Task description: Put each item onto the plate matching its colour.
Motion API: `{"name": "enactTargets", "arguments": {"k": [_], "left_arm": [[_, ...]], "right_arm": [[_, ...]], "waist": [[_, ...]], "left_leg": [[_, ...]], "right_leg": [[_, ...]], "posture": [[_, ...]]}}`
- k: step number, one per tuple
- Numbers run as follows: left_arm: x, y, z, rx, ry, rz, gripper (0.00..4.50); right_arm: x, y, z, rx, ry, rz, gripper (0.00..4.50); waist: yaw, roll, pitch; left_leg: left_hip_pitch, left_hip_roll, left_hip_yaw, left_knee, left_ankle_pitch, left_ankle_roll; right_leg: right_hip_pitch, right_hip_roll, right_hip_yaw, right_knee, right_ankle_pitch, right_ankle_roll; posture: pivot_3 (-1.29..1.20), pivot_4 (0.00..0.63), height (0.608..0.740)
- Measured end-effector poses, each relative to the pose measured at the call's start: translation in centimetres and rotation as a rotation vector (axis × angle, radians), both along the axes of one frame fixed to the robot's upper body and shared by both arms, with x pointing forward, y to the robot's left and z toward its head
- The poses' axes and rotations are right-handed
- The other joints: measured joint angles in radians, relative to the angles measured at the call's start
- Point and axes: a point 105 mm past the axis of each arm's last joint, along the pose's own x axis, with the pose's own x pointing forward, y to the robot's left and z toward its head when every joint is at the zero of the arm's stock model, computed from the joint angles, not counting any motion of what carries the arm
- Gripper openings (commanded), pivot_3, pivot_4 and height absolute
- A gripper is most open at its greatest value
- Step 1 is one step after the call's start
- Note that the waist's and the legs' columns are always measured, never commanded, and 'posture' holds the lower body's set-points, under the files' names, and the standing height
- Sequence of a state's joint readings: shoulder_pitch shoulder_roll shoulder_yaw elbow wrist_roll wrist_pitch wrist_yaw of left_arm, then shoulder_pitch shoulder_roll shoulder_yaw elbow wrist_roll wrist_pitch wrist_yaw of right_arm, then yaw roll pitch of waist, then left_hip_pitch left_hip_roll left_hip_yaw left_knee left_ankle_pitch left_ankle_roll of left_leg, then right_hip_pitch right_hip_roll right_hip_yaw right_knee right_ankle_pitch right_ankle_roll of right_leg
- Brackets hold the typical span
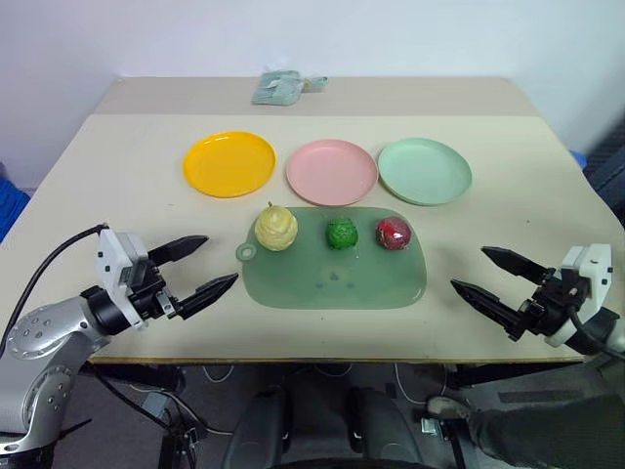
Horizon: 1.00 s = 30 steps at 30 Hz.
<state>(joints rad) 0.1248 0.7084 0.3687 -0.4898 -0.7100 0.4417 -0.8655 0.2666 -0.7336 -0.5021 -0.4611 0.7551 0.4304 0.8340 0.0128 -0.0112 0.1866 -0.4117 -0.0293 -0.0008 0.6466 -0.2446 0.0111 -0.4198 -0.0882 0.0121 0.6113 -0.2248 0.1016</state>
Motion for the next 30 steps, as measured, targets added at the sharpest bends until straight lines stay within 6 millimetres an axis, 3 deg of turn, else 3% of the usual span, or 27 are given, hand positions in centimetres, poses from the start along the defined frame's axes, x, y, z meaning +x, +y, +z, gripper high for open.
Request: {"name": "enactTargets", "arguments": {"k": [17,22,30], "left_arm": [[1.7,-0.7,-0.4,0.065,-0.051,0.099,4.50],[2.5,-2.0,0.0,0.054,-0.052,0.110,4.50],[5.9,-3.6,1.2,0.012,0.045,0.240,4.50]], "right_arm": [[1.1,1.2,0.2,-0.047,-0.027,0.040,4.46],[1.3,3.3,0.6,-0.037,-0.042,0.171,4.46],[0.7,6.5,1.8,-0.023,-0.055,0.408,4.46]], "waist": [[-0.001,0.000,0.000],[0.000,0.000,0.000],[0.001,-0.001,0.001]], "left_leg": [[-0.001,0.000,0.000,0.000,0.000,0.000],[-0.001,0.000,0.000,0.000,0.000,0.000],[-0.001,0.000,0.000,0.003,0.001,0.001]], "right_leg": [[-0.001,0.000,0.000,0.000,0.000,0.000],[-0.001,0.000,0.000,0.000,0.000,0.000],[0.000,0.001,-0.002,0.001,0.001,0.001]], "posture": [[0.00,0.150,0.740],[0.00,0.150,0.740],[0.00,0.150,0.740]]}}
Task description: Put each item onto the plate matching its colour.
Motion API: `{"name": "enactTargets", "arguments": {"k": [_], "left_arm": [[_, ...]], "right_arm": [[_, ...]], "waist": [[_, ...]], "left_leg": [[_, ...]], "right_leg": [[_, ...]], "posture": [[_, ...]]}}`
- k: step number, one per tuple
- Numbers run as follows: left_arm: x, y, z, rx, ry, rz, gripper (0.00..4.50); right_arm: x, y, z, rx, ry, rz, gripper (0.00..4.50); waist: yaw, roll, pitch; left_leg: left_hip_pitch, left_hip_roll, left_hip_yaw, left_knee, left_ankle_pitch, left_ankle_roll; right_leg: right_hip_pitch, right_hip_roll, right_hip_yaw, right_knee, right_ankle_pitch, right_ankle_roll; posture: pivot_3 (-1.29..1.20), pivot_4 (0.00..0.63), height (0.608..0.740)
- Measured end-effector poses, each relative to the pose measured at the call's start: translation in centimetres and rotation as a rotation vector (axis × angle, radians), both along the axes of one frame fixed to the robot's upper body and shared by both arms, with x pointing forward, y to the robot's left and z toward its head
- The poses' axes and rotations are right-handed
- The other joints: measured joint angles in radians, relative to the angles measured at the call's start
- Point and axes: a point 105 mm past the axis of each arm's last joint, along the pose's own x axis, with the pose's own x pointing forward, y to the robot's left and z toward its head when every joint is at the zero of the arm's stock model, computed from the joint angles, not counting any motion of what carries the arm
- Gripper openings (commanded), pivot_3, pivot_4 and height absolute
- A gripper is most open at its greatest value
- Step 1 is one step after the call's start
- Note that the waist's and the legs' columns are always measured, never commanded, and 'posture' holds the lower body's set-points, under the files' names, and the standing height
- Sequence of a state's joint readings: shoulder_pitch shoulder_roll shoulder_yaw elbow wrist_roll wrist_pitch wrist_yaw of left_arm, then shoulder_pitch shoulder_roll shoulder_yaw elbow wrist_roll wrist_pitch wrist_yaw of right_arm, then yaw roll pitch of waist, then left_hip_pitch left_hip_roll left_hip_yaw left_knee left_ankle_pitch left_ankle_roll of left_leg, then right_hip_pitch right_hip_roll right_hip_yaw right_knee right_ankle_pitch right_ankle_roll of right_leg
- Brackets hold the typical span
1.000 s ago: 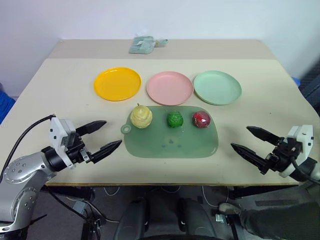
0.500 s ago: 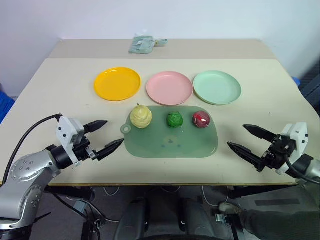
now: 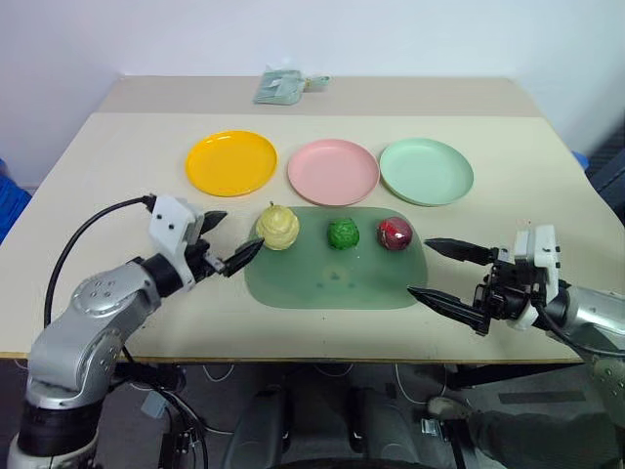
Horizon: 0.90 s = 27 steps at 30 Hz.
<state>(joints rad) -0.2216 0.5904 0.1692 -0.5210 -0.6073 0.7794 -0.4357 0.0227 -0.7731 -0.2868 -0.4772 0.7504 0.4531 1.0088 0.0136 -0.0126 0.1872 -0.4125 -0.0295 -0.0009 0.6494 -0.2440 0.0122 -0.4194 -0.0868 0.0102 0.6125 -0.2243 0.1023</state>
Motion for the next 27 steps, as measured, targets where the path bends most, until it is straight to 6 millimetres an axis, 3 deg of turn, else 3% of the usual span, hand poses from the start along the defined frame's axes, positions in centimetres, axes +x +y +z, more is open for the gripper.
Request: {"name": "enactTargets", "arguments": {"k": [6,18,22,27], "left_arm": [[2.3,-2.0,0.7,-0.063,0.065,0.028,4.50],[4.7,-5.1,-3.1,-0.027,0.250,0.042,4.50],[4.9,-5.3,-3.7,-0.020,0.273,0.050,3.28],[5.5,-4.6,-3.5,0.025,0.243,0.095,3.17]], "right_arm": [[0.3,0.5,-0.2,-0.028,-0.017,0.059,4.46],[0.5,0.2,-0.9,-0.049,-0.032,0.054,4.46],[0.6,0.2,-1.0,-0.043,-0.030,0.034,4.50],[0.7,0.1,-1.1,-0.041,-0.029,0.017,4.50]], "waist": [[0.001,-0.001,0.001],[0.001,-0.002,0.001],[0.001,-0.002,0.001],[0.001,-0.002,0.001]], "left_leg": [[0.000,0.000,0.000,0.001,0.000,0.000],[0.001,0.000,-0.001,0.001,0.000,0.000],[0.001,0.000,-0.001,0.001,0.000,0.000],[0.001,0.000,-0.001,0.001,0.000,0.000]], "right_leg": [[0.001,0.004,-0.002,0.000,0.000,0.000],[0.001,0.004,-0.001,0.001,0.000,0.000],[0.001,0.004,-0.001,0.001,0.000,0.000],[0.001,0.004,-0.001,0.001,0.000,0.000]], "posture": [[0.00,0.150,0.740],[0.00,0.150,0.740],[0.00,0.150,0.740],[0.00,0.150,0.740]]}}
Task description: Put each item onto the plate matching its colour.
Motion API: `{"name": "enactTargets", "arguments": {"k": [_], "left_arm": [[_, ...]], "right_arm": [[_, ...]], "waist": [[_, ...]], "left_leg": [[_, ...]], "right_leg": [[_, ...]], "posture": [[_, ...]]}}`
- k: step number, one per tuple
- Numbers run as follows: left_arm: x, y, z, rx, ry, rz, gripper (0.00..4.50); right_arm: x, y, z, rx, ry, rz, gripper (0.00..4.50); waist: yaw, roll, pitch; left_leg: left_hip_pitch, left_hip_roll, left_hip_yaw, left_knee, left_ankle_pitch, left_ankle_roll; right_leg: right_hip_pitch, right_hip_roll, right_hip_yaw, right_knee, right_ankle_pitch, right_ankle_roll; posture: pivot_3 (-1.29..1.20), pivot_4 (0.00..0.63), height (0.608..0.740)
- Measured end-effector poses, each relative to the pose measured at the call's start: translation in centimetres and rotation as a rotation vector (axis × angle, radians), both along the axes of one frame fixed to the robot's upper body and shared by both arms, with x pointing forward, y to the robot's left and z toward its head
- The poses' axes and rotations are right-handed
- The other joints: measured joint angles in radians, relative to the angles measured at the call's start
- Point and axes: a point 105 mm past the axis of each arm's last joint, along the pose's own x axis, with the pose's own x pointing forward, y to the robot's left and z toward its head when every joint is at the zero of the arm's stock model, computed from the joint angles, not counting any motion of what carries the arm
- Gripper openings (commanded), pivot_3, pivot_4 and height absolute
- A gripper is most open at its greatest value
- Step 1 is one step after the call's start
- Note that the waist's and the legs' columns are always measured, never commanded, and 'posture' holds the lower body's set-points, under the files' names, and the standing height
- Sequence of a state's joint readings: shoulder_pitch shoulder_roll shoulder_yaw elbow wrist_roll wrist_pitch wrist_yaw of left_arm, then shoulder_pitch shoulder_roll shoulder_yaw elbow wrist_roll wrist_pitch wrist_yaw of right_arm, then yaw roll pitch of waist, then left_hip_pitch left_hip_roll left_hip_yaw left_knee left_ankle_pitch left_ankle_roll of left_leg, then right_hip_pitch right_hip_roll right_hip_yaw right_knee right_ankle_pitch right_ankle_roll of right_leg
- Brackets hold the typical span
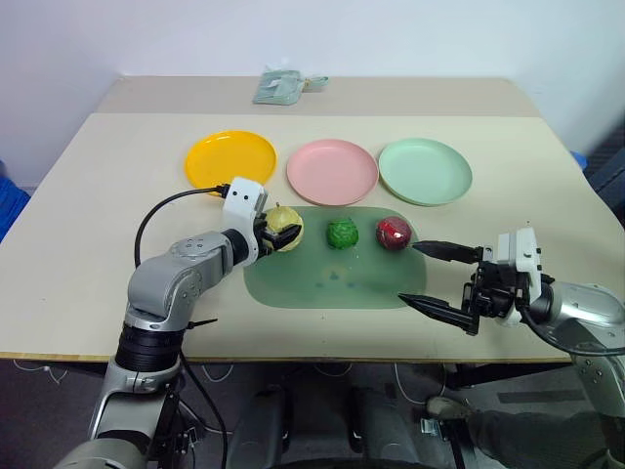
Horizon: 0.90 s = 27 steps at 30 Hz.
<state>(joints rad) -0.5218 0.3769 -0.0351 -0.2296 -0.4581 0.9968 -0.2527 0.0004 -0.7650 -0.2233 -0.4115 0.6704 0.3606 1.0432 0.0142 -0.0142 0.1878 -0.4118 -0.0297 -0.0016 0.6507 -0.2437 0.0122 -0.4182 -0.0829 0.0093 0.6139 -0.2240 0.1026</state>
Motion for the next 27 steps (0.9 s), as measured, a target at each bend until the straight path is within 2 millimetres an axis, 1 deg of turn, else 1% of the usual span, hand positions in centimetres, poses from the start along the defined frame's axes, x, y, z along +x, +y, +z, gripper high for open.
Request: {"name": "enactTargets", "arguments": {"k": [5,7,10,12,14,15,16,18,20,22,24,25,27], "left_arm": [[1.3,1.5,0.6,0.030,-0.024,0.068,3.17],[2.4,2.1,1.7,0.006,-0.054,0.123,3.17],[5.0,4.0,4.2,-0.003,-0.137,0.239,3.17],[7.4,5.6,6.2,-0.003,-0.198,0.330,3.17],[8.9,6.7,7.5,-0.008,-0.242,0.388,3.17],[9.8,7.0,7.8,-0.009,-0.256,0.410,3.17],[10.3,7.3,7.6,-0.006,-0.258,0.428,3.17],[11.5,7.7,6.4,-0.013,-0.236,0.473,3.17],[12.2,8.3,4.7,-0.008,-0.208,0.527,3.17],[12.3,8.9,3.1,-0.013,-0.181,0.572,3.17],[12.2,9.3,1.9,-0.023,-0.169,0.595,4.21],[12.3,9.4,2.0,-0.039,-0.180,0.600,4.46],[12.4,9.5,2.1,-0.052,-0.188,0.605,4.46]], "right_arm": [[0.3,0.0,0.4,0.001,-0.019,-0.013,4.50],[0.5,0.2,0.7,0.002,-0.032,-0.011,4.50],[0.9,0.5,1.2,0.008,-0.054,-0.014,4.50],[1.4,0.7,1.8,0.014,-0.086,-0.025,4.50],[2.0,0.9,2.2,0.020,-0.113,-0.038,4.50],[2.4,0.9,2.2,0.021,-0.122,-0.053,4.50],[2.8,1.0,2.2,0.021,-0.129,-0.063,4.50],[3.6,1.1,2.3,0.026,-0.146,-0.092,4.50],[4.5,1.2,2.4,0.025,-0.163,-0.118,4.50],[5.1,1.3,2.4,0.030,-0.177,-0.138,4.50],[5.6,1.3,2.4,0.035,-0.182,-0.152,4.50],[5.8,1.2,2.4,0.030,-0.190,-0.162,4.50],[6.2,1.3,2.7,0.030,-0.206,-0.172,4.50]], "waist": [[0.000,0.000,0.000],[0.003,-0.001,0.000],[0.002,-0.001,0.001],[0.001,-0.001,0.001],[0.000,-0.001,0.001],[0.001,-0.001,0.001],[0.000,-0.001,0.001],[0.000,-0.001,0.001],[-0.002,-0.002,0.001],[-0.002,-0.003,0.002],[-0.001,-0.004,0.002],[-0.001,-0.004,0.002],[0.001,-0.004,0.002]], "left_leg": [[0.000,0.000,0.000,0.000,0.000,0.000],[0.000,0.000,0.000,0.001,0.000,0.000],[0.000,0.000,0.000,0.001,0.000,0.000],[0.000,0.000,0.000,0.002,0.000,0.000],[0.000,-0.001,0.000,0.001,0.000,0.000],[0.000,-0.001,0.000,0.001,0.000,0.000],[0.000,-0.002,0.000,0.000,0.000,0.000],[0.000,-0.003,0.000,0.000,0.000,0.000],[0.000,-0.004,0.000,0.000,0.000,0.000],[-0.001,-0.005,0.000,0.000,0.000,0.000],[-0.002,-0.006,0.000,0.000,0.000,0.000],[-0.004,-0.006,0.000,0.001,0.000,0.000],[-0.006,-0.007,0.000,0.002,0.000,0.000]], "right_leg": [[0.000,0.000,0.000,0.000,0.000,0.000],[0.000,0.000,0.000,0.000,0.000,0.000],[0.000,0.000,-0.001,0.001,0.000,0.001],[0.000,0.001,-0.001,0.001,0.001,0.001],[0.000,0.001,-0.001,0.001,0.003,0.005],[0.000,0.000,-0.001,0.001,0.004,0.007],[0.000,0.000,-0.001,0.000,0.005,0.009],[0.000,-0.001,-0.001,0.000,0.006,0.011],[-0.001,-0.002,-0.001,0.001,0.006,0.011],[-0.001,-0.002,-0.001,0.001,0.007,0.012],[-0.003,-0.003,-0.001,0.001,0.007,0.012],[-0.004,-0.004,-0.001,0.002,0.008,0.013],[-0.005,-0.005,-0.002,0.002,0.008,0.015]], "posture": [[0.00,0.150,0.740],[0.00,0.150,0.740],[0.00,0.150,0.740],[0.00,0.150,0.740],[0.00,0.150,0.740],[0.00,0.150,0.740],[0.00,0.150,0.740],[0.00,0.150,0.740],[0.00,0.150,0.740],[0.00,0.150,0.740],[0.00,0.150,0.740],[0.00,0.150,0.740],[0.00,0.150,0.740]]}}
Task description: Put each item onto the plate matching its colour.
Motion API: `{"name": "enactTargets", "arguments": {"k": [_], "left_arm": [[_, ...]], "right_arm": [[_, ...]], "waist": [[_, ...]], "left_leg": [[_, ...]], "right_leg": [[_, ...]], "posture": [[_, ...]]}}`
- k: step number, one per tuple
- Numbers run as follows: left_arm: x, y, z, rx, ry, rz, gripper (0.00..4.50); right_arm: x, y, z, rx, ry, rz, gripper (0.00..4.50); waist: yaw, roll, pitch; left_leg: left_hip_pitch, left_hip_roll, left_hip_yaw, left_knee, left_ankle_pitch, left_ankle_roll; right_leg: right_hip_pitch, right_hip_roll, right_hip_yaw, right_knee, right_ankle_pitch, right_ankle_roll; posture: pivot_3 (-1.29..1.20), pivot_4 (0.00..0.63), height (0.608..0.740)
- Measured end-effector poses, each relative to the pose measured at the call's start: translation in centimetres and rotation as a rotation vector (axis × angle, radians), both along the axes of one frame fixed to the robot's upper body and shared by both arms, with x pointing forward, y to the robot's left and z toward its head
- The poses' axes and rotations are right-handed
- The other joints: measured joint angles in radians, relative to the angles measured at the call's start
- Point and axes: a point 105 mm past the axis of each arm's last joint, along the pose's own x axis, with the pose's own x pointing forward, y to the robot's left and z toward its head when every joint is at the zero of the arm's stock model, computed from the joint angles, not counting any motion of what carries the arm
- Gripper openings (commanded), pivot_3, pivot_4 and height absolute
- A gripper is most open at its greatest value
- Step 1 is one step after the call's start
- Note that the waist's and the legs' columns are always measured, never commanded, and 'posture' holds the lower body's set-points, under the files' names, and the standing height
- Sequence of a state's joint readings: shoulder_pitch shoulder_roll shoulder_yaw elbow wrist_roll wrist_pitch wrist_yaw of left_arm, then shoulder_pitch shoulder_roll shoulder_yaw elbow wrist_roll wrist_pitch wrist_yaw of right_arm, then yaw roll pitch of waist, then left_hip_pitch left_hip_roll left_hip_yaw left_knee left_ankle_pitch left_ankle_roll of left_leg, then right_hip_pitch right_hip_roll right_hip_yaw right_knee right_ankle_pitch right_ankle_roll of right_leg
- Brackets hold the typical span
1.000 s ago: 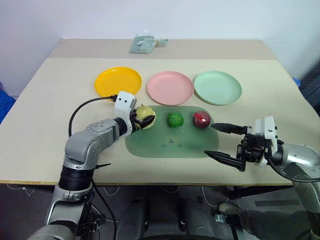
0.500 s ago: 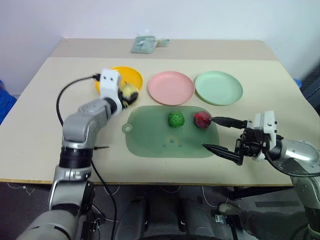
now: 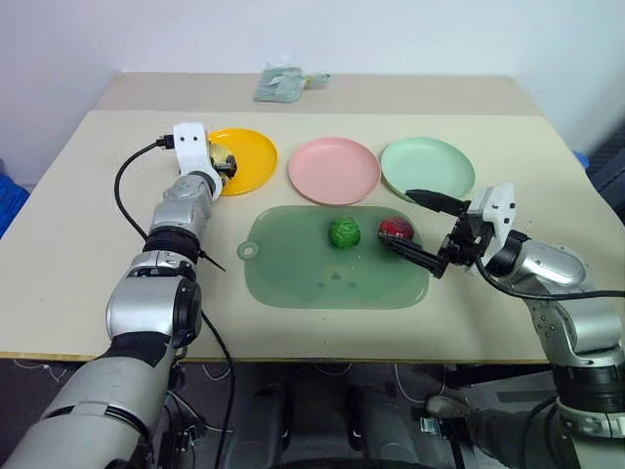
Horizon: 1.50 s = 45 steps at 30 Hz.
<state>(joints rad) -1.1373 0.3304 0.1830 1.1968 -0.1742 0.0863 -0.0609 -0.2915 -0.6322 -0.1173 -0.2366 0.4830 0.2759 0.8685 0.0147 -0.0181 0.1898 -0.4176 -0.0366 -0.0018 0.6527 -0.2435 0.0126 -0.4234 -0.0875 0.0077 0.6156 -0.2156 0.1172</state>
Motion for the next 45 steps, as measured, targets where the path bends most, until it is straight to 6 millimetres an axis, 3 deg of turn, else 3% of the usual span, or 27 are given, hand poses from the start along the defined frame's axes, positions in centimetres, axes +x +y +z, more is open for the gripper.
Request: {"name": "enactTargets", "arguments": {"k": [4,8,10,13,17,20,23,26,29,32,39,45], "left_arm": [[0.0,-0.5,0.7,-0.052,-0.054,-0.062,4.46],[-1.3,-2.3,3.0,-0.122,-0.197,-0.268,4.46],[-3.5,-3.0,3.1,-0.128,-0.234,-0.387,4.46],[-8.4,-4.4,2.0,-0.074,-0.215,-0.597,4.46],[-14.7,-3.4,0.7,0.144,-0.196,-0.775,4.46],[-17.4,-2.0,-0.1,0.188,-0.134,-0.874,4.46],[-19.0,-1.0,0.9,0.208,-0.134,-0.947,4.46],[-20.8,-1.2,1.1,0.221,-0.116,-1.056,4.46],[-22.9,-0.9,-0.1,0.224,-0.041,-1.156,4.46],[-24.3,-0.5,-0.4,0.238,-0.008,-1.207,4.46],[-25.5,-0.9,-0.3,0.247,-0.024,-1.220,4.46],[-26.2,-0.7,-0.7,0.237,-0.014,-1.206,4.46]], "right_arm": [[0.1,0.2,-0.1,0.000,-0.002,-0.001,4.50],[-0.1,0.9,-0.1,-0.004,0.000,0.020,4.50],[-0.2,1.5,0.0,-0.012,0.001,0.041,4.50],[-0.1,2.5,-0.3,-0.077,0.017,0.066,4.50],[0.3,3.9,-0.9,-0.160,0.065,0.082,4.50],[0.6,5.3,-0.2,-0.193,0.063,0.120,4.50],[0.7,6.3,0.3,-0.222,0.050,0.152,4.50],[1.0,7.1,-0.2,-0.247,0.072,0.180,4.50],[1.8,7.0,-1.5,-0.299,0.112,0.173,4.50],[2.6,6.8,-2.3,-0.344,0.134,0.161,4.50],[4.0,7.6,-2.6,-0.436,0.107,0.146,4.50],[4.7,7.4,-4.3,-0.532,0.131,0.133,4.50]], "waist": [[0.000,0.000,0.000],[-0.007,0.000,0.000],[-0.019,0.001,0.000],[-0.032,0.001,0.000],[-0.033,0.002,-0.001],[-0.025,0.002,-0.001],[-0.019,0.002,-0.001],[-0.025,0.002,-0.001],[-0.032,0.002,-0.001],[-0.032,0.003,-0.001],[-0.031,0.003,-0.001],[-0.032,0.003,-0.001]], "left_leg": [[-0.003,-0.001,0.000,0.002,0.000,0.001],[-0.004,0.000,0.000,0.003,-0.001,0.001],[-0.004,0.000,0.000,0.002,-0.001,0.001],[-0.004,0.001,0.000,0.000,0.000,-0.001],[-0.002,0.001,0.000,-0.003,0.001,-0.002],[-0.002,0.002,0.000,-0.003,0.001,-0.002],[-0.002,0.001,0.000,-0.003,0.000,-0.003],[-0.003,0.000,0.000,-0.003,0.000,0.000],[-0.004,0.000,0.001,-0.005,0.000,0.000],[-0.004,0.001,0.001,-0.005,0.000,0.000],[-0.004,0.000,0.001,-0.005,0.000,0.000],[-0.004,0.000,0.001,-0.004,0.000,0.000]], "right_leg": [[-0.001,0.000,0.000,0.000,0.001,0.002],[-0.002,-0.001,0.001,0.000,0.001,0.001],[-0.003,-0.002,0.004,0.001,0.001,0.001],[-0.006,-0.003,0.006,0.001,0.001,0.000],[-0.006,-0.003,0.007,0.001,0.000,-0.006],[-0.006,-0.004,0.006,0.000,-0.001,-0.011],[-0.004,-0.007,0.004,-0.003,-0.002,-0.011],[-0.005,-0.008,0.004,-0.004,-0.002,-0.011],[-0.007,-0.008,0.004,-0.004,-0.002,-0.011],[-0.008,-0.007,0.003,-0.002,-0.002,-0.011],[-0.008,-0.007,0.003,-0.003,-0.002,-0.011],[-0.008,-0.007,0.003,-0.002,-0.002,-0.011]], "posture": [[0.00,0.150,0.740],[0.00,0.150,0.740],[0.00,0.150,0.740],[0.00,0.150,0.740],[0.00,0.150,0.740],[0.00,0.150,0.740],[0.00,0.150,0.740],[0.00,0.150,0.740],[0.00,0.150,0.740],[0.00,0.150,0.740],[0.00,0.150,0.740],[0.00,0.150,0.740]]}}
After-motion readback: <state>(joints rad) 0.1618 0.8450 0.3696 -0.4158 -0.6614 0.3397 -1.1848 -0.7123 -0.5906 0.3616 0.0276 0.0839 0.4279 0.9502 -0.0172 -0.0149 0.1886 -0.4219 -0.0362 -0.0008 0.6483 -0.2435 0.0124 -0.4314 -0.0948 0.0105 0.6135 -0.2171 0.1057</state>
